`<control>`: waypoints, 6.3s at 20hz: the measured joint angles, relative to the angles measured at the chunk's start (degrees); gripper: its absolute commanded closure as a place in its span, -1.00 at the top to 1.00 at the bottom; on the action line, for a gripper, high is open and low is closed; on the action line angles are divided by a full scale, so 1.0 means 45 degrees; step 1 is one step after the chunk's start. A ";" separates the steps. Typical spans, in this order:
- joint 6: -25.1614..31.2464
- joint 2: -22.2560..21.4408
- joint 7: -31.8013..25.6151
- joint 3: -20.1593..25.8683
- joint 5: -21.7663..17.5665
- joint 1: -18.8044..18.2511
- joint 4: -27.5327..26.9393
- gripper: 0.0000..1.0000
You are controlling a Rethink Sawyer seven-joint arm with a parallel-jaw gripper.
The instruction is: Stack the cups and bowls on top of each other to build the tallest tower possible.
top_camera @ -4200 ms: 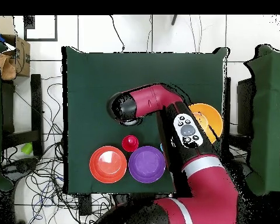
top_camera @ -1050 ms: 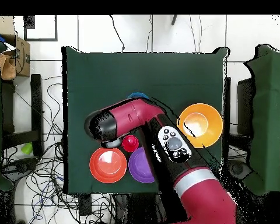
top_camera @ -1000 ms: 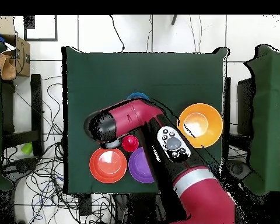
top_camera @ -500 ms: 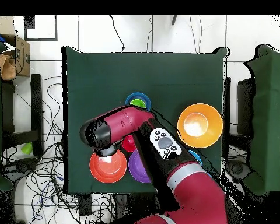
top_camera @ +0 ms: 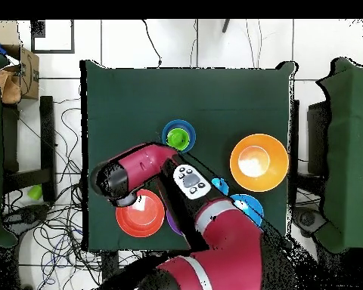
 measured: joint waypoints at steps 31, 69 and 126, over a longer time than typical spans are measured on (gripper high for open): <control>-0.1223 0.0964 0.0000 -0.0991 0.0005 0.1132 -0.0134 1.00; -0.2078 -0.0784 0.5342 -0.4045 0.3268 0.3780 0.1644 1.00; -0.3223 0.0076 0.5342 -0.4130 0.1962 0.3837 0.1072 1.00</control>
